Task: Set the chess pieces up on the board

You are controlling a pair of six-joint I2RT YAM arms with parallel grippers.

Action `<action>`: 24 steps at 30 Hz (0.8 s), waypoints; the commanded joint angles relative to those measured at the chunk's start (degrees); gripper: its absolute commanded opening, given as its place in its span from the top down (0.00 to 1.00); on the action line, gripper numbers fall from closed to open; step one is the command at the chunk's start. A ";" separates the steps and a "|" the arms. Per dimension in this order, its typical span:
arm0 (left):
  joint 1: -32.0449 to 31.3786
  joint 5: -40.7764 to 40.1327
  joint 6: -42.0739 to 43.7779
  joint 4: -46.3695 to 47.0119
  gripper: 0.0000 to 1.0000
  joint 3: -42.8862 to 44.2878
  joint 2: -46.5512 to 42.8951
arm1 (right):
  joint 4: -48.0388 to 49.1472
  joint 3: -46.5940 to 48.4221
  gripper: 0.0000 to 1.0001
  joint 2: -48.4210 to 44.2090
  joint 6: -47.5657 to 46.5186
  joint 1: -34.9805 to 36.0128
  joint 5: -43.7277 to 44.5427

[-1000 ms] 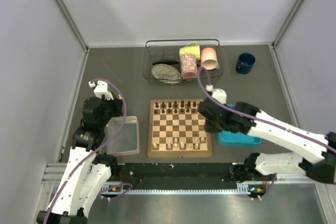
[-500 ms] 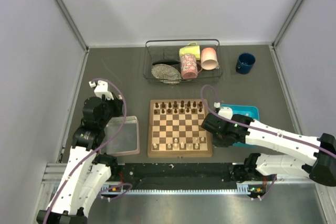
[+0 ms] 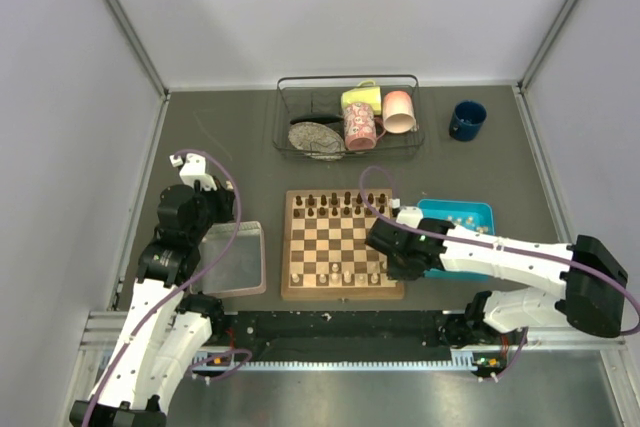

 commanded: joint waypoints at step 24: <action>0.25 0.29 0.45 1.04 1.00 0.31 -0.49 | 5.22 0.87 0.99 4.03 1.27 1.00 0.62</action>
